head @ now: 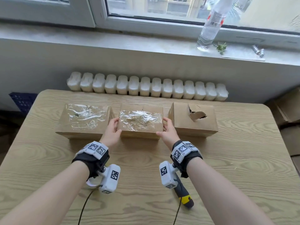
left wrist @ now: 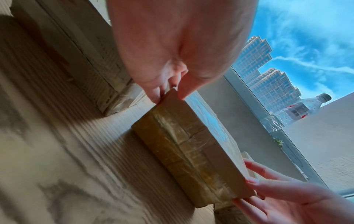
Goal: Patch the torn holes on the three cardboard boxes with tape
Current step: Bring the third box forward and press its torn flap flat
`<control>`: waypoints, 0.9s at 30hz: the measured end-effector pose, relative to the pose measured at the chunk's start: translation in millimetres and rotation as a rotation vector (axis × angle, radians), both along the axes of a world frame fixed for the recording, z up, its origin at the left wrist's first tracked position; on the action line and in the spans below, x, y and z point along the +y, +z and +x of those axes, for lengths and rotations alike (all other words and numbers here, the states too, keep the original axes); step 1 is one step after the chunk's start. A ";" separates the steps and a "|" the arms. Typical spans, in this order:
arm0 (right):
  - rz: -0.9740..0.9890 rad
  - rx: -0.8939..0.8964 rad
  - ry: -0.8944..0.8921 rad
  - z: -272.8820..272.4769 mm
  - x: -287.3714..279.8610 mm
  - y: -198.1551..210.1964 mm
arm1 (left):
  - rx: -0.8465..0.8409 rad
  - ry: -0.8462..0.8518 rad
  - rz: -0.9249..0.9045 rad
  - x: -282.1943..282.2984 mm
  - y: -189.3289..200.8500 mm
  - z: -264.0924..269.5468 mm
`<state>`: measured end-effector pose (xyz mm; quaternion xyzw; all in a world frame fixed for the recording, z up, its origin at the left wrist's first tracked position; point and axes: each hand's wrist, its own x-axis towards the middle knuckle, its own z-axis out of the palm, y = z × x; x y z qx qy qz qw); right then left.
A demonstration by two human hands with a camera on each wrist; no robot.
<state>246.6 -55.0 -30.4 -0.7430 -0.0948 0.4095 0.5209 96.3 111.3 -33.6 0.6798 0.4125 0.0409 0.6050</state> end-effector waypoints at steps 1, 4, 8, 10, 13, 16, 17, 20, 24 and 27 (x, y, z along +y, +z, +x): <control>-0.004 -0.008 0.009 2.2 4.1 -1.5 | 0.002 0.013 0.001 2.5 -1.2 3.1; -0.017 -0.026 0.033 6.0 12.4 -5.4 | 0.019 0.032 0.011 7.8 -3.6 8.9; -0.084 -0.084 0.079 6.3 15.8 0.2 | 0.058 0.016 0.059 10.5 -5.0 11.0; -0.197 -0.192 0.142 5.1 15.2 3.7 | 0.100 -0.004 0.116 11.4 -7.6 11.0; -0.367 -0.396 0.260 0.4 11.1 12.1 | 0.253 -0.081 0.286 5.1 -6.3 10.6; -0.455 -0.567 0.343 -7.1 1.4 25.7 | 0.377 -0.197 0.532 -12.2 1.9 8.0; -0.491 -0.629 0.376 -9.5 -3.5 30.6 | 0.417 -0.230 0.628 -18.8 5.6 6.7; -0.614 -0.782 0.459 -14.8 -22.0 41.6 | 0.557 -0.370 0.830 -38.7 17.2 6.0; -0.758 -0.914 0.511 -12.7 -50.5 47.9 | 0.543 -0.565 0.979 -67.9 28.9 22.8; -0.824 -0.940 0.481 -1.3 -73.3 52.5 | 0.482 -0.613 0.988 -87.6 36.6 42.4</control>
